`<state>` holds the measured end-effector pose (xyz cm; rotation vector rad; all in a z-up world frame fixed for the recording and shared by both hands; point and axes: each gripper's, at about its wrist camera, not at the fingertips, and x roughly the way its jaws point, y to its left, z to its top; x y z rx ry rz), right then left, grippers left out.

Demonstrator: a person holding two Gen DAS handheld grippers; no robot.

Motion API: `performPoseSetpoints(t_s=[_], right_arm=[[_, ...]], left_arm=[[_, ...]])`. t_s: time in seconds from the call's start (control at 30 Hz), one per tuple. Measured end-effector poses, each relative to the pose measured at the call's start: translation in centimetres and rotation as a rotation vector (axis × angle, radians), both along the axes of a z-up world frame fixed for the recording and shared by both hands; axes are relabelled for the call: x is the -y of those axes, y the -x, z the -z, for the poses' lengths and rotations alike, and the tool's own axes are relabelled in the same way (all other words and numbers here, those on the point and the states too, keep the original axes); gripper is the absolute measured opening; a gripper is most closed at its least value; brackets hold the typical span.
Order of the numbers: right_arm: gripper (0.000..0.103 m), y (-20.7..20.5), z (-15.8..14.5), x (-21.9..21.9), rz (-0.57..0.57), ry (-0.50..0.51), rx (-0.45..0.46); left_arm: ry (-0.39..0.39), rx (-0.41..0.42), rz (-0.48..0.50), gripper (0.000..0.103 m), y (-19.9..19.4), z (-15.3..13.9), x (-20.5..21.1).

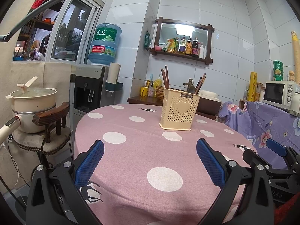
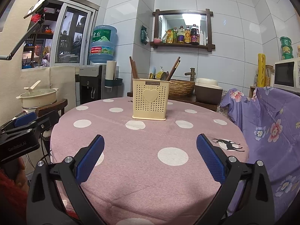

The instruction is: Organize utensils

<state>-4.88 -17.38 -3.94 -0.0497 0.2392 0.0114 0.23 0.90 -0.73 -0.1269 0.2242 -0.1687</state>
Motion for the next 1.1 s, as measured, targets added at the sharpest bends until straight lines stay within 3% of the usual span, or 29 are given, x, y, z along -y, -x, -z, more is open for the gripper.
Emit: performPoseSetpoints(t_s=[1.1], right_arm=[[0.097, 0.03, -0.01, 0.13, 0.004, -0.003, 0.000]], left_arm=[[0.011, -0.031, 0.014, 0.098, -0.10, 0.29, 0.16]])
